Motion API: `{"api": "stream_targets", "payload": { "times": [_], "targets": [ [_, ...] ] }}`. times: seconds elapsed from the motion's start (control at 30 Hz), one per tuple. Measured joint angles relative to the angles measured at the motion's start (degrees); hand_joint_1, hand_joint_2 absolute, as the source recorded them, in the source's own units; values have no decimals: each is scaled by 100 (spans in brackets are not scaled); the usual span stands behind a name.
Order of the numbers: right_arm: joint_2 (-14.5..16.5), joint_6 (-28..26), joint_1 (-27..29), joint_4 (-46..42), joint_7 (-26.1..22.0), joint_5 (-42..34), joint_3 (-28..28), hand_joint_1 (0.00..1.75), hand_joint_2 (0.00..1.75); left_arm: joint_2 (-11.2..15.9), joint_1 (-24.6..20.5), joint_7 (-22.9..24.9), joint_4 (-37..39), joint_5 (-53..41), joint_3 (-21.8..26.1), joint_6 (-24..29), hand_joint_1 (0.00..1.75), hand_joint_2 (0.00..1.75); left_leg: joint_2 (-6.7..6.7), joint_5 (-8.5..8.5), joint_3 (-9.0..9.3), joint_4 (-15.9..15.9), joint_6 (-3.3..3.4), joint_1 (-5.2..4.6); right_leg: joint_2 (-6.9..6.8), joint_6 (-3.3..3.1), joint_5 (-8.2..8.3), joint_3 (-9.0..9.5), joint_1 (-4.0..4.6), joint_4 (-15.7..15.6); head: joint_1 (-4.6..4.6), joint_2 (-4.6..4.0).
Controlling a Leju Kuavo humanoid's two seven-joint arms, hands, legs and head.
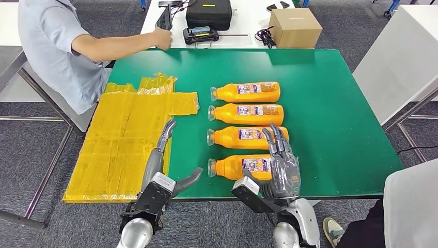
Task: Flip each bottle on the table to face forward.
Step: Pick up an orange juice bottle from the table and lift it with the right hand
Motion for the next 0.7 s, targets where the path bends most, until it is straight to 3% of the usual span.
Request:
{"api": "stream_targets", "payload": {
  "times": [0.3, 0.7],
  "targets": [
    [-350, -26, -44, 237, 699, 1129, -7, 0, 175, 0, 5, -13, -30, -46, -2, 3, 0, 175, 0, 0, 0, 0, 0, 0, 0, 0, 0, 0, 0, 0, 0, 0],
    [-626, 152, -462, 988, 1186, 1473, -134, 0, 175, 3, -33, 24, 11, -55, -95, -111, 0, 175, 0, 0, 1, 0, 0, 0, 0, 1, 1, 0, 0, 0, -2, 0]
  ]
}}
